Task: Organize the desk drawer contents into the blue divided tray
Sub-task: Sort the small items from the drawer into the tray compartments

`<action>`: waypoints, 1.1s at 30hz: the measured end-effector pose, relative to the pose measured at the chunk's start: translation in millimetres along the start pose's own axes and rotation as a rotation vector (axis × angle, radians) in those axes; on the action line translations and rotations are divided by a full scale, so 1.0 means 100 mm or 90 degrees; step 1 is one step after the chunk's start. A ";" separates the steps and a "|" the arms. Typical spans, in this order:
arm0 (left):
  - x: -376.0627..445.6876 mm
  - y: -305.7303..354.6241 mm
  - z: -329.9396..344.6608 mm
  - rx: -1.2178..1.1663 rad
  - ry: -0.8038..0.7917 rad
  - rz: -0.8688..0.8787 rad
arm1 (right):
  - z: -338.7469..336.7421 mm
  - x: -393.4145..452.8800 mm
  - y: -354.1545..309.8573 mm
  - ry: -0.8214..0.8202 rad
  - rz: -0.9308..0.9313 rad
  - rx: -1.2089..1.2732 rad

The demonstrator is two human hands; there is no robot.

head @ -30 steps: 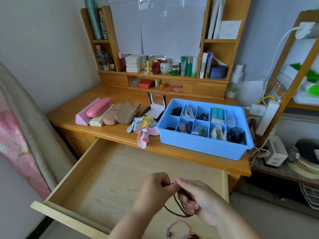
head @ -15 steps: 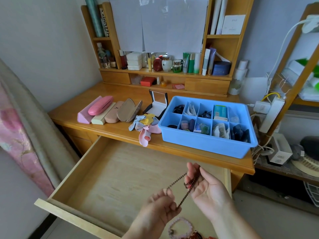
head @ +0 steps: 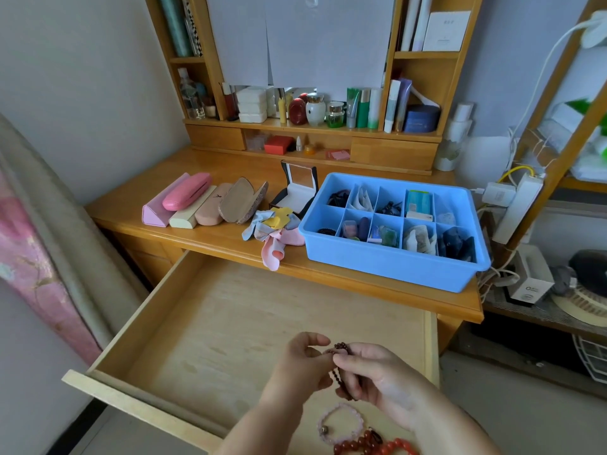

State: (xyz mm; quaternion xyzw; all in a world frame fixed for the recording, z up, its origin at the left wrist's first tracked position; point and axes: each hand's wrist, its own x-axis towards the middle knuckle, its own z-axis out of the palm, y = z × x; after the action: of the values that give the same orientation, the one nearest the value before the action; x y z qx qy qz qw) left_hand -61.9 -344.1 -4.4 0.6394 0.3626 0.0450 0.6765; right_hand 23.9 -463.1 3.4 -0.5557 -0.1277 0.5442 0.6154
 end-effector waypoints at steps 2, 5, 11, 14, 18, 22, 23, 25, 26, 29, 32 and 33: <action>0.03 -0.03 -0.05 -0.041 -0.073 -0.039 | -0.06 0.01 -0.04 -0.028 0.024 0.005; -0.01 -0.05 -0.02 -0.130 -0.183 -0.036 | -0.09 0.04 -0.12 -0.086 0.041 0.038; 0.03 0.01 0.01 -0.148 -0.039 0.082 | -0.05 0.16 -0.15 -0.064 -0.018 0.025; 0.09 0.00 0.00 -0.053 0.030 0.112 | -0.01 0.18 -0.15 0.028 -0.062 -0.105; 0.10 -0.01 -0.01 -0.078 -0.002 0.073 | -0.16 0.21 -0.23 0.155 -0.108 0.066; 0.11 -0.01 0.03 -0.008 -0.018 0.107 | -0.18 0.16 -0.22 0.133 -0.112 0.119; 0.16 0.02 -0.02 -0.054 0.014 0.105 | -0.15 0.14 -0.19 0.123 -0.100 -0.001; 0.25 0.06 -0.14 -0.184 0.061 0.085 | -0.12 0.10 -0.19 0.098 -0.065 -0.237; 0.27 0.07 -0.17 -0.216 0.066 0.081 | -0.13 0.10 -0.22 0.101 -0.068 -0.280; 0.28 -0.02 -0.10 -0.189 0.022 0.087 | -0.15 0.13 -0.38 0.153 -0.110 -0.247; 0.31 -0.09 -0.07 -0.218 -0.041 0.071 | -0.13 0.14 -0.49 0.113 -0.076 -0.155; 0.33 -0.10 -0.10 -0.254 -0.066 0.069 | -0.11 0.13 -0.54 0.076 -0.064 -0.171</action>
State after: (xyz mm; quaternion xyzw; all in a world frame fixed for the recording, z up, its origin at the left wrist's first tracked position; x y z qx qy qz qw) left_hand -46.8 -319.8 -26.6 0.5132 0.2763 0.1196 0.8037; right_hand 66.1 -447.0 38.1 -0.6574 -0.1897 0.4568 0.5684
